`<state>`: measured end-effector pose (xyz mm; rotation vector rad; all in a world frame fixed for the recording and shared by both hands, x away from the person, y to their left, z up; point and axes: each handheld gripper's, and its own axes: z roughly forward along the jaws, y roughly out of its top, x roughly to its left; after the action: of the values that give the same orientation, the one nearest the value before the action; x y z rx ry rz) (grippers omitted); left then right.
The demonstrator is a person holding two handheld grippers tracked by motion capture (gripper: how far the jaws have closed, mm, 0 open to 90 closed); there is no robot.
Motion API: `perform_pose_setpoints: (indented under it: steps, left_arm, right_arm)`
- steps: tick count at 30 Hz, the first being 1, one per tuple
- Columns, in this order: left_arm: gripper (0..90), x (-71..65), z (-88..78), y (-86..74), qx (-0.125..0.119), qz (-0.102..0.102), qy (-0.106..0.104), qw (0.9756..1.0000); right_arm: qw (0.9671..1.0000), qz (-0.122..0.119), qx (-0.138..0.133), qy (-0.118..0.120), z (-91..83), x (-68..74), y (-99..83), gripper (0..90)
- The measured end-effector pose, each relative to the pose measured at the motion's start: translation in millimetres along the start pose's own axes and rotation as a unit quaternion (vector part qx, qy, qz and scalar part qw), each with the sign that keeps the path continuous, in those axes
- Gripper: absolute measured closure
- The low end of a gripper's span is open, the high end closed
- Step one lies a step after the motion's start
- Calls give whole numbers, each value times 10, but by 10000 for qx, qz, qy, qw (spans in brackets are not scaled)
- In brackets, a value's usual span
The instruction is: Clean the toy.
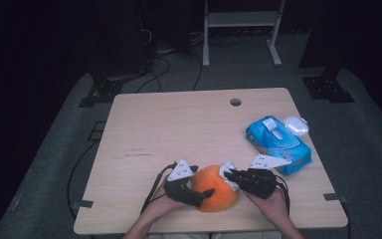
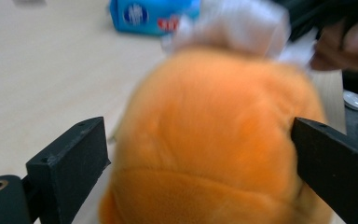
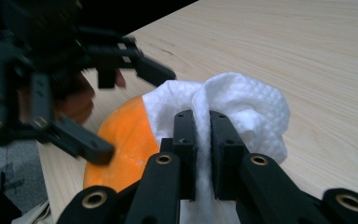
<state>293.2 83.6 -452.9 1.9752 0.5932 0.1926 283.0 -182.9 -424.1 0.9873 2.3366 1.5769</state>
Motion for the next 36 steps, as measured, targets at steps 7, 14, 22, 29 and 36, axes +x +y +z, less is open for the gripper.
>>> perform_pose_setpoints:
  steps: [7,14,22,29,36]
  left_arm:
    - [386,-195,-32,90,-218,1142,762,9903]
    - [324,-280,-25,85,-262,1419,1039,9841]
    - [286,-292,-61,48,-314,1250,859,9879]
    - [280,-306,-23,48,-313,1300,902,9869]
    - [96,-149,-127,84,-443,720,752,9936]
  right_arm:
    - [9997,166,-111,-165,-18,-49,27,811]
    - [9993,120,-233,-248,12,-22,32,811]
    - [9977,381,-80,-548,3,-182,-95,812]
    - [9988,-392,-224,-189,40,221,53,811]
    - [9992,-189,-83,-329,50,39,-33,818]
